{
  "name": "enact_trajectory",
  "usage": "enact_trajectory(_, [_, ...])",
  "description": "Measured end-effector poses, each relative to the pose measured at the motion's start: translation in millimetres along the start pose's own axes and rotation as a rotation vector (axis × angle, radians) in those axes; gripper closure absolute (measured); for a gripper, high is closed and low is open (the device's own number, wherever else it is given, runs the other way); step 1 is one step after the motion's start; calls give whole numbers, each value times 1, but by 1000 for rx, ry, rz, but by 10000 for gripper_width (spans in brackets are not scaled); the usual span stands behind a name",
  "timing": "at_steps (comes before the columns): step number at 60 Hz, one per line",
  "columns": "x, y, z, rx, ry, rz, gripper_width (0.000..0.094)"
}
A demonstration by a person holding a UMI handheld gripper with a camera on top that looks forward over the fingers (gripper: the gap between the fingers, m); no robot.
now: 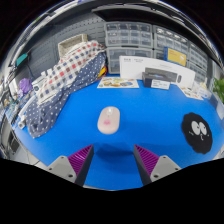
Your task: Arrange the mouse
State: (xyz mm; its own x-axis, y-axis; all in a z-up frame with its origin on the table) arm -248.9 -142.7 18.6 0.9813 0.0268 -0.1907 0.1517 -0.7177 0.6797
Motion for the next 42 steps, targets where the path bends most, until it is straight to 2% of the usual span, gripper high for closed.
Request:
enact_trajectory(14, [-28, -57, -46, 9, -9, 39, 152])
enact_trajectory(19, [-31, -69, -56, 6, -9, 58, 193])
enact_trajectory(24, [-31, -76, -62, 3, 4, 84, 255])
enact_trajectory(26, [-31, -78, -63, -3, 3, 84, 331])
enact_trajectory(28, [-30, -79, -64, -1, -1, 88, 347])
enact_trajectory(29, [-29, -79, -65, 3, -4, 96, 384])
enact_trajectory(30, [-29, -80, -66, 3, -10, 98, 460])
enact_trajectory(35, [-28, -80, -65, -8, -15, 99, 481])
enact_trajectory(42, [-27, -80, -66, -22, 0, 87, 601])
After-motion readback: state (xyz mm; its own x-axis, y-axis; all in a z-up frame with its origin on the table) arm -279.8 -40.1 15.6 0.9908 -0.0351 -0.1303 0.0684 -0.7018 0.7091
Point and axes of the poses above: the point between the fingertips, and its own axes, seen from behind it with the camera up: x to the right, z down, y backward, against the way the camera looks, the point moved 5 cm from there along y, backward, against the way the camera looks, and after that the axes turned 10 degrees about -y, right-handed, at the moved point
